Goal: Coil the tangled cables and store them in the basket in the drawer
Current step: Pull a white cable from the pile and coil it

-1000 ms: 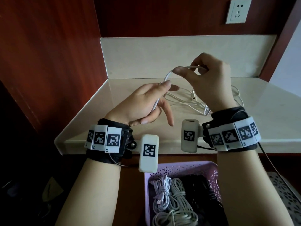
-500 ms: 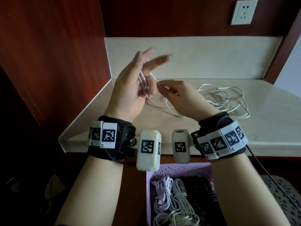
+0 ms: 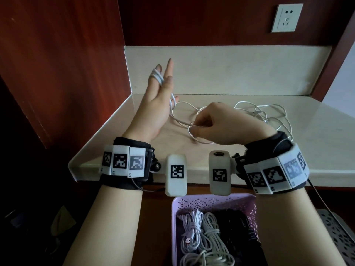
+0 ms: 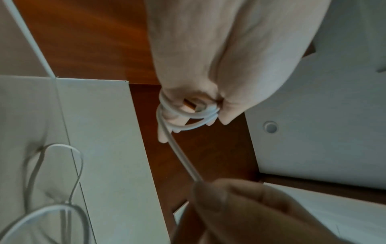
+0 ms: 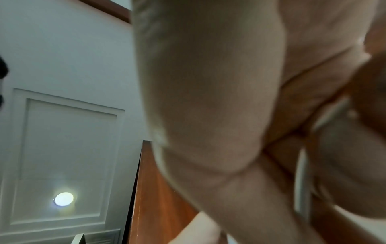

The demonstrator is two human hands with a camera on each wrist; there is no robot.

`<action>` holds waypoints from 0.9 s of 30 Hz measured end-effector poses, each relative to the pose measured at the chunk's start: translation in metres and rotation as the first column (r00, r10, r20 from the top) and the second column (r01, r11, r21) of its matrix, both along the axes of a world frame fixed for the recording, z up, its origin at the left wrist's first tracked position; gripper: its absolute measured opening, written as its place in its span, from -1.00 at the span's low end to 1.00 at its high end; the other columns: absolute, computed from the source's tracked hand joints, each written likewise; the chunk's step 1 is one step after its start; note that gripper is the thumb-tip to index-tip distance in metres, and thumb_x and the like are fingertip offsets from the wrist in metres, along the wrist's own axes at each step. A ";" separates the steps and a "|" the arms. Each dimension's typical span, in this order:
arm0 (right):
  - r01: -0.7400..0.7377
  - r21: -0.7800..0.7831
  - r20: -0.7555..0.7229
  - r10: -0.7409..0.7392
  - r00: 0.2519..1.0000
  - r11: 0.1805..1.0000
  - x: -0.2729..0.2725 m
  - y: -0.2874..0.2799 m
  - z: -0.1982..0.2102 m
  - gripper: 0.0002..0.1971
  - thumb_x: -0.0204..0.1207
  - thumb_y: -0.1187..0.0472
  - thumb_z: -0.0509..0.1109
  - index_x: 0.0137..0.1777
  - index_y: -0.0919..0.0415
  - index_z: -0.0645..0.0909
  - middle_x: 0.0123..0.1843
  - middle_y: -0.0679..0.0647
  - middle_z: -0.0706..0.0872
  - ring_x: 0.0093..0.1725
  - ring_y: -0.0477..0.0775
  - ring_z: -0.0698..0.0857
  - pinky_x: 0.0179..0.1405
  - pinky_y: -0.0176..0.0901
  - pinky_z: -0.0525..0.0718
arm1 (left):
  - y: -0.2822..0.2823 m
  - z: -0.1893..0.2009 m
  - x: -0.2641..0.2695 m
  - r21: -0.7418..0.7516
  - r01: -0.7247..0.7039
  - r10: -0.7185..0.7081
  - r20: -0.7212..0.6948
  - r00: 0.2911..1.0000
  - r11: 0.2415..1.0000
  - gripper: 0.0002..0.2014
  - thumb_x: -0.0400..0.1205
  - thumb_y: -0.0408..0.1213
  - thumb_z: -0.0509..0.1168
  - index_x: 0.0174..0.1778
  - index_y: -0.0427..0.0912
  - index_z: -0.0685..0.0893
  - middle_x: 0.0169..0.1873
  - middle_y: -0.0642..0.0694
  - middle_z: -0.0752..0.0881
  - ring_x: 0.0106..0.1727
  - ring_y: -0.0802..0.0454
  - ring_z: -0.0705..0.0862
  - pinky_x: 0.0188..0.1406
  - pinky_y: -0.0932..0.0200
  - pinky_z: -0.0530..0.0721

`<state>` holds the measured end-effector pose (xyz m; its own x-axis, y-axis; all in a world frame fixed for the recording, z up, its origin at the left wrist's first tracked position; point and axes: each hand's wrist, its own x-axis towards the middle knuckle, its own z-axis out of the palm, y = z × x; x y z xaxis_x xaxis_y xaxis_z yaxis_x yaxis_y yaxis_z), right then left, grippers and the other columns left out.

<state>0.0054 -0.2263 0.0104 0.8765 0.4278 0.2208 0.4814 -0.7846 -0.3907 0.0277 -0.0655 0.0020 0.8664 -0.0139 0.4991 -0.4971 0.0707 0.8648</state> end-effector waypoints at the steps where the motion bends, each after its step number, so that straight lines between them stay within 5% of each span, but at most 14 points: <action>1: 0.012 0.005 0.024 -0.012 1.000 1.000 -0.002 -0.002 0.002 -0.76 0.50 0.10 0.38 -0.39 0.09 0.69 -0.63 -0.11 0.48 -0.58 -0.17 0.44 -0.56 -0.38 0.36 | -0.002 0.000 -0.002 0.100 0.016 -0.017 0.008 1.000 0.995 -0.52 0.80 -0.21 0.00 0.67 -0.02 0.10 0.65 0.22 0.09 0.56 0.18 0.32 0.49 -0.08 0.46; 3: 0.005 0.054 0.064 -0.009 0.998 0.999 -0.006 -0.005 0.007 -0.78 0.47 0.17 0.39 -0.39 0.17 0.69 -0.65 -0.08 0.48 -0.57 -0.17 0.44 -0.59 -0.43 0.33 | -0.005 -0.003 -0.003 0.290 0.027 -0.037 0.032 0.999 0.957 -0.51 0.81 -0.26 -0.06 0.65 -0.10 -0.03 0.66 0.18 0.08 0.66 -0.05 0.15 0.54 -0.07 0.38; 5: -0.029 0.146 0.107 0.013 0.994 0.989 -0.008 -0.009 0.011 -0.84 0.44 0.28 0.40 -0.35 0.25 0.71 -0.55 0.02 0.57 -0.52 -0.16 0.43 -0.53 -0.41 0.36 | -0.005 -0.005 -0.004 0.427 0.053 -0.093 0.074 0.993 0.903 -0.66 0.80 -0.25 -0.07 0.50 0.04 0.15 0.62 0.15 0.15 0.64 -0.17 0.16 0.55 -0.21 0.32; 7: -0.054 0.250 0.169 0.012 0.986 0.967 -0.008 -0.012 0.014 -0.90 0.42 0.33 0.42 -0.28 0.26 0.75 -0.45 0.12 0.65 -0.46 -0.15 0.47 -0.43 -0.32 0.44 | -0.007 -0.006 -0.006 0.492 0.094 -0.138 0.055 0.989 0.865 -0.87 0.80 -0.23 -0.05 0.14 0.14 0.27 0.51 0.06 0.35 0.36 0.14 0.60 0.40 -0.30 0.49; 8: -0.058 0.289 0.205 -0.003 0.979 0.955 -0.008 -0.014 0.015 -0.92 0.42 0.32 0.45 -0.26 0.24 0.75 -0.46 0.09 0.64 -0.46 -0.14 0.47 -0.42 -0.30 0.43 | -0.009 -0.005 -0.010 0.512 0.108 -0.130 0.007 0.991 0.852 -0.88 0.80 -0.22 -0.03 0.13 0.14 0.29 0.41 -0.10 0.51 0.00 0.14 0.78 0.21 -0.24 0.64; 10: -0.063 0.356 0.271 -0.039 0.962 0.932 -0.008 -0.015 0.015 -0.94 0.40 0.25 0.52 -0.23 0.25 0.76 -0.50 0.00 0.58 -0.49 -0.14 0.43 -0.46 -0.35 0.35 | -0.011 -0.004 -0.016 0.564 0.094 -0.088 -0.038 0.995 0.820 -0.83 0.80 -0.21 -0.01 0.28 -0.04 0.37 -0.25 -0.19 0.78 -0.47 -0.20 0.68 -0.13 -0.12 0.67; 12: -0.055 0.456 0.291 -0.090 0.952 0.888 -0.005 -0.017 0.015 -0.84 0.34 0.18 0.60 -0.25 0.26 0.72 -0.53 -0.11 0.53 -0.54 -0.19 0.42 -0.49 -0.43 0.32 | -0.013 -0.001 -0.022 0.593 0.116 -0.106 -0.050 0.993 0.797 -0.64 0.81 -0.18 -0.07 0.23 -0.44 0.40 -0.66 0.01 0.67 -0.52 -0.42 0.57 -0.21 -0.14 0.61; 14: -0.049 0.552 0.293 -0.139 0.946 0.832 -0.002 -0.018 0.016 -0.76 0.31 0.12 0.62 -0.26 0.25 0.65 -0.53 -0.10 0.49 -0.54 -0.19 0.39 -0.51 -0.37 0.35 | -0.012 0.001 -0.025 0.568 0.184 -0.146 -0.113 0.983 0.802 -0.48 0.81 -0.08 -0.15 0.28 -0.55 0.38 -0.62 0.02 0.71 -0.66 -0.32 0.49 -0.57 0.01 0.44; 16: -0.049 0.585 0.316 -0.173 0.933 0.809 0.001 -0.017 0.015 -0.74 0.34 0.07 0.60 -0.27 0.19 0.60 -0.48 -0.03 0.51 -0.48 -0.13 0.42 -0.46 -0.22 0.41 | -0.014 0.005 -0.030 0.566 0.265 -0.188 -0.192 0.963 0.781 -0.31 0.74 0.09 -0.19 0.28 -0.56 0.43 -0.69 -0.03 0.65 -0.65 -0.40 0.40 -0.62 0.03 0.14; 18: -0.053 0.585 0.347 -0.191 0.918 0.810 0.003 -0.014 0.013 -0.74 0.38 0.01 0.56 -0.30 0.09 0.55 -0.42 0.04 0.57 -0.42 -0.05 0.48 -0.38 -0.12 0.46 | -0.015 0.006 -0.036 0.561 0.369 -0.275 -0.248 0.929 0.741 -0.25 0.60 0.21 -0.14 0.29 -0.46 0.45 -0.75 -0.03 0.59 -0.63 -0.33 0.35 -0.65 0.11 0.13; 22: -0.059 0.561 0.362 -0.180 0.915 0.826 0.007 -0.009 0.009 -0.74 0.47 0.01 0.48 -0.29 0.14 0.54 -0.42 0.01 0.57 -0.41 -0.10 0.48 -0.34 -0.14 0.48 | -0.014 0.003 -0.032 0.545 0.448 -0.343 -0.289 0.894 0.708 -0.49 0.71 0.04 0.00 0.26 -0.35 0.53 -0.69 -0.13 0.57 -0.83 0.09 0.22 -0.79 0.35 0.15; 25: -0.100 0.541 0.364 -0.125 0.923 0.835 0.008 -0.009 0.007 -0.66 0.56 0.02 0.39 -0.30 0.28 0.55 -0.54 -0.13 0.36 -0.50 -0.16 0.34 -0.47 -0.40 0.29 | -0.005 0.004 -0.029 0.476 0.475 -0.392 -0.270 0.880 0.740 -0.54 0.75 -0.05 -0.06 0.10 -0.34 0.62 -0.73 -0.17 0.49 -0.86 0.14 0.17 -0.80 0.44 0.11; 27: -0.137 0.527 0.364 -0.077 0.928 0.838 0.008 -0.011 0.006 -0.61 0.59 -0.01 0.33 -0.32 0.30 0.53 -0.54 -0.13 0.30 -0.50 -0.16 0.30 -0.47 -0.39 0.24 | 0.002 0.005 -0.027 0.349 0.527 -0.481 -0.214 0.850 0.775 -0.54 0.72 -0.02 -0.07 -0.08 -0.29 0.61 -0.75 -0.14 0.47 -0.87 0.11 0.14 -0.81 0.45 0.09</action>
